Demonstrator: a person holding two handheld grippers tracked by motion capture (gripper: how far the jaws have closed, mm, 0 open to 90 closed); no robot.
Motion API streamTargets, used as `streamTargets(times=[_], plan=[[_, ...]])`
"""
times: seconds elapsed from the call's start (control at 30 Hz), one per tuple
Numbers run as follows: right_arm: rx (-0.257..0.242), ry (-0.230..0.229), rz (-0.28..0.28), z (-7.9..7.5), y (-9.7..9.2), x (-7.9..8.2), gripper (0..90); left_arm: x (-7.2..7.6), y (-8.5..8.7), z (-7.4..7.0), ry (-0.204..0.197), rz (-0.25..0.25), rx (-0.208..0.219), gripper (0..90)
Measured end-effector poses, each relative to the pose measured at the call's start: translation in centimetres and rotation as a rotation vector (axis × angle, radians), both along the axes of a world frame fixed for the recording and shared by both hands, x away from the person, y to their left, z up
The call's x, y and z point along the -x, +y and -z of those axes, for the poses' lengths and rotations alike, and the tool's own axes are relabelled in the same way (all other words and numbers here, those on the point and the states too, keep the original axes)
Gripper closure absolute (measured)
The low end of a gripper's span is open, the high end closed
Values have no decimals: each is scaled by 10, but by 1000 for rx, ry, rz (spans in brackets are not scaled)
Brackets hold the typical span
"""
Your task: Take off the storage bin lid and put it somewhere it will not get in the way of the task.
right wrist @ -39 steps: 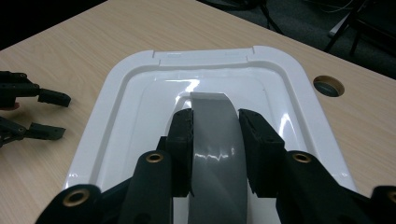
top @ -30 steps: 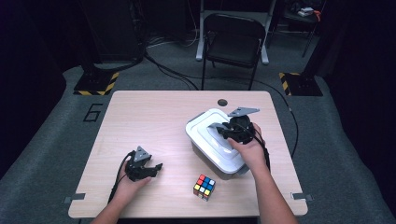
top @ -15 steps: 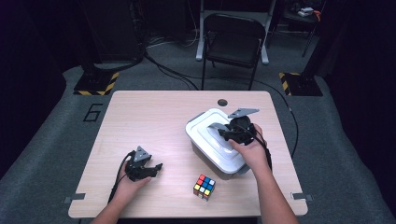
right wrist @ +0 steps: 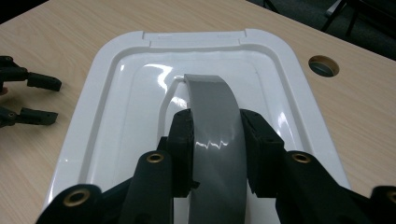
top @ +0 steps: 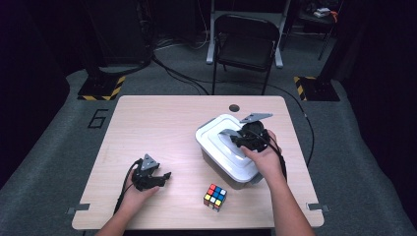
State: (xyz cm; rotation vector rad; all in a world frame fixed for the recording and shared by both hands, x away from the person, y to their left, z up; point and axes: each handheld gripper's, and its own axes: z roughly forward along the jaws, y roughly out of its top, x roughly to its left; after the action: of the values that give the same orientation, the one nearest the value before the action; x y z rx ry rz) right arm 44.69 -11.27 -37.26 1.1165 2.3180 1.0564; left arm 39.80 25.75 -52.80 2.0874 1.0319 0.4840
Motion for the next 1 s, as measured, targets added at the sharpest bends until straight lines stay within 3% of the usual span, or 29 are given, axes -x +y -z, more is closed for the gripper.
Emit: streamTargets(times=[0.77, 1.0], plan=[[-14, -71, 20, -26, -9, 12, 670, 0, 0, 0, -4, -4, 3, 357], [-14, -60, 38, -29, -14, 15, 670, 0, 0, 0, -2, -3, 2, 357]])
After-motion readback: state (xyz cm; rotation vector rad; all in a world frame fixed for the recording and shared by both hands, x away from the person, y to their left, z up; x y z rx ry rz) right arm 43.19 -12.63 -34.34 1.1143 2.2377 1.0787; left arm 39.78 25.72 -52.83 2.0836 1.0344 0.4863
